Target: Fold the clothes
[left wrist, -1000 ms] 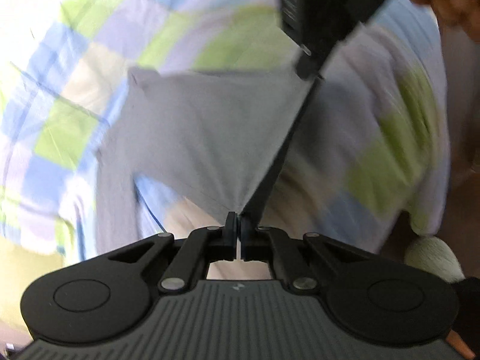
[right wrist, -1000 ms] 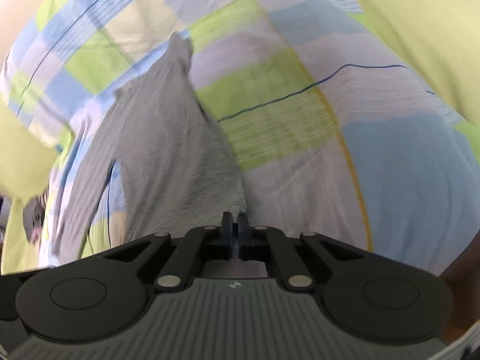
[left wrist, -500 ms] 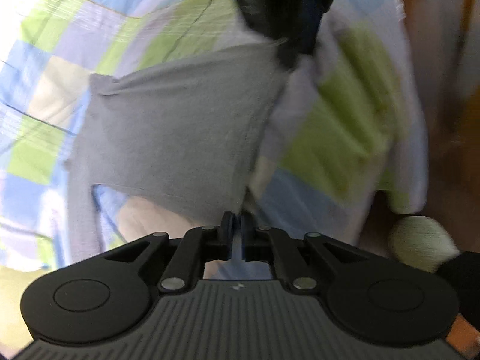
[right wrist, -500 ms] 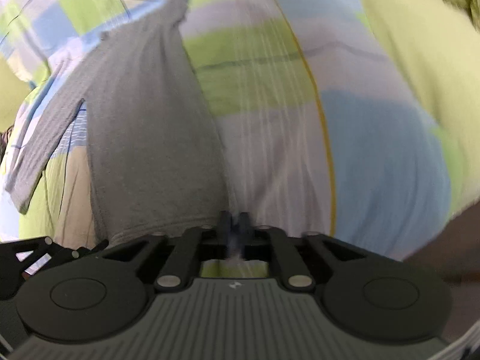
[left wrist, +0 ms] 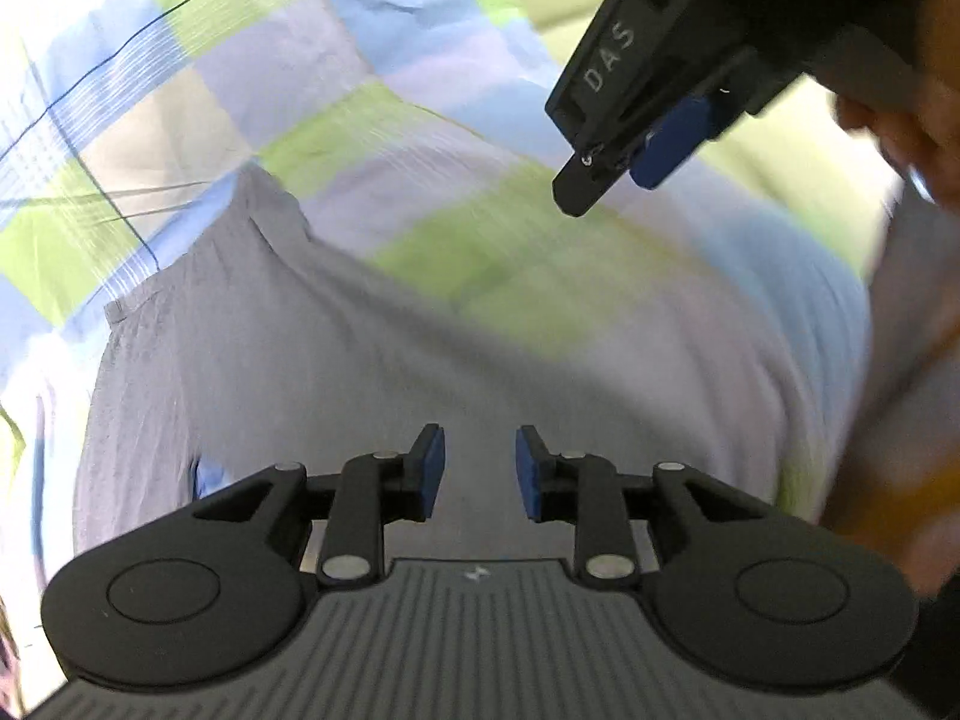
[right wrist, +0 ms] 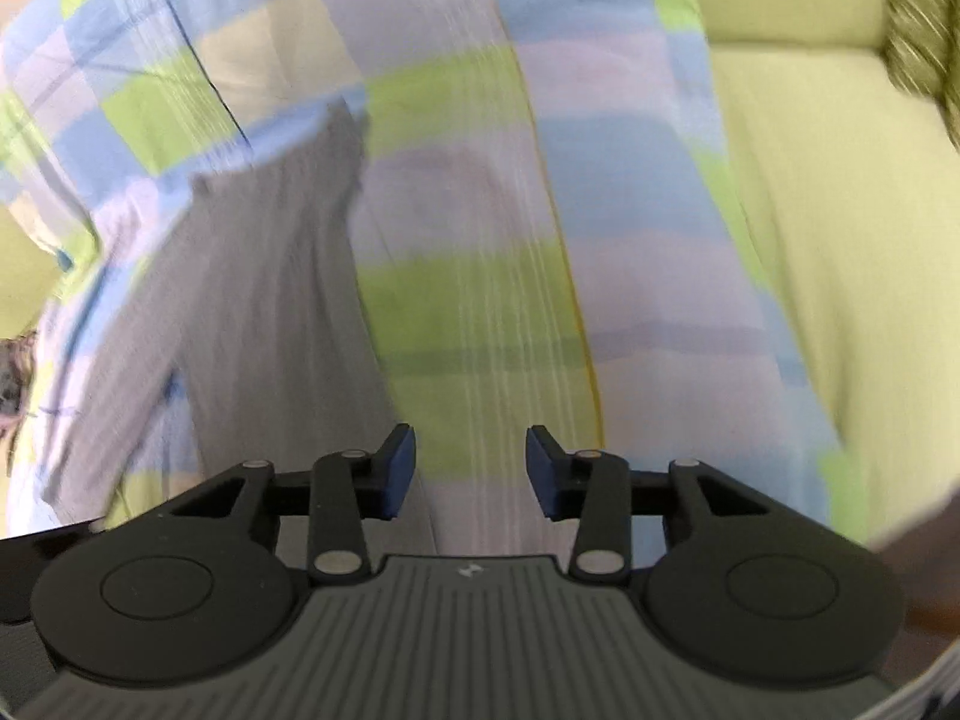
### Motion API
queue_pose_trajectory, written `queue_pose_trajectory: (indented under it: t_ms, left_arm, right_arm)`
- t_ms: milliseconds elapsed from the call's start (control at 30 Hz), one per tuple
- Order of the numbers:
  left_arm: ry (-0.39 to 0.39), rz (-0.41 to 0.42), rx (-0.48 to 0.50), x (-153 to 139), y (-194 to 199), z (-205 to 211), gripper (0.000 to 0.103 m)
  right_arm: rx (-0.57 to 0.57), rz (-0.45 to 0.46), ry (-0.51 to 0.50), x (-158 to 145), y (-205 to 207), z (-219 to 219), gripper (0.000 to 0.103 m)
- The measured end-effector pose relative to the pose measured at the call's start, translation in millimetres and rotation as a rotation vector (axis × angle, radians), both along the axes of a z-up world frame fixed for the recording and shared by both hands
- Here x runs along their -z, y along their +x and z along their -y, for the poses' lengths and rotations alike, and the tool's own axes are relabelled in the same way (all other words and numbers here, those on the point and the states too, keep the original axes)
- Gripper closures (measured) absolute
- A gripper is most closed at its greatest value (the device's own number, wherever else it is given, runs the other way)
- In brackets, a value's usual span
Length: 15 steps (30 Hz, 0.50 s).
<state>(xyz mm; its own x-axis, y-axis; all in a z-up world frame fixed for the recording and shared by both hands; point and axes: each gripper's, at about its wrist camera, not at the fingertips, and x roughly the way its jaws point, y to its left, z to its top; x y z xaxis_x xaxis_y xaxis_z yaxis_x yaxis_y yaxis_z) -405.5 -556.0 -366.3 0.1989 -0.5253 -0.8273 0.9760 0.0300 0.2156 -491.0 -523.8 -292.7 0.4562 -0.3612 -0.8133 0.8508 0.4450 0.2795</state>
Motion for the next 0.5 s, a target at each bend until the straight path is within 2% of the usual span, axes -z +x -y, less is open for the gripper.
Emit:
queue_pose_trajectory:
  t_ms: [133, 267, 367, 433, 500]
  left_arm:
    - [0.023, -0.011, -0.162, 13, 15, 49, 0.069]
    - [0.068, 0.020, -0.376, 39, 33, 90, 0.069]
    - [0.076, -0.012, -0.538, 42, 41, 109, 0.069]
    - [0.067, -0.012, -0.600, 40, 40, 119, 0.069]
    - [0.061, 0.013, -0.662, 38, 43, 130, 0.069]
  right_arm:
    - [-0.053, 0.087, 0.046, -10, 9, 66, 0.065]
    - [-0.259, 0.128, 0.104, 18, 48, 153, 0.067]
    - [-0.403, 0.126, 0.123, 32, 80, 196, 0.078]
    - [-0.520, 0.132, 0.133, 38, 115, 233, 0.078]
    - [-0.559, 0.153, 0.165, 45, 142, 256, 0.078]
